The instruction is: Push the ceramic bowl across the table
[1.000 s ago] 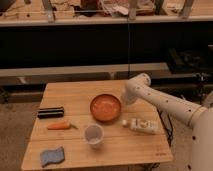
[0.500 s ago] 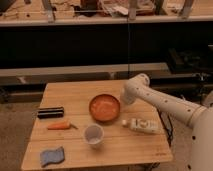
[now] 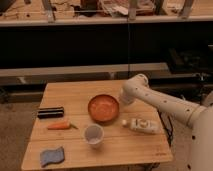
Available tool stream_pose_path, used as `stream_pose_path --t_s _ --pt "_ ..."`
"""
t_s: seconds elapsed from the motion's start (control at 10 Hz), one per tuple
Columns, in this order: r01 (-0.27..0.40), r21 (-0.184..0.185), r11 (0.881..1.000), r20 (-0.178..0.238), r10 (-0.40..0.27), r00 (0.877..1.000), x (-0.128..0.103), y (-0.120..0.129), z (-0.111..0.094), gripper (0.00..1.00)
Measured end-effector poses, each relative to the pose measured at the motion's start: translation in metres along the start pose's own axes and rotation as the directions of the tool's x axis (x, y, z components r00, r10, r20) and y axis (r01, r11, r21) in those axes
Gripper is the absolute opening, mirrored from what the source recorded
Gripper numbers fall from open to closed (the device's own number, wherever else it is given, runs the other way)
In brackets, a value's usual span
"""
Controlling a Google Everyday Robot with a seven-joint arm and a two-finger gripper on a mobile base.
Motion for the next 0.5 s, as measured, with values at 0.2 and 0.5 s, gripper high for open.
stream_pose_path --t_s 0.2,0.5 --pt "0.004 -0.001 1.0 0.0 -0.004 1.0 -0.0011 0.0002 0.0004 0.04" --pt "0.012 0.0 1.0 0.0 -0.012 1.0 -0.0038 -0.0004 0.0003 0.04"
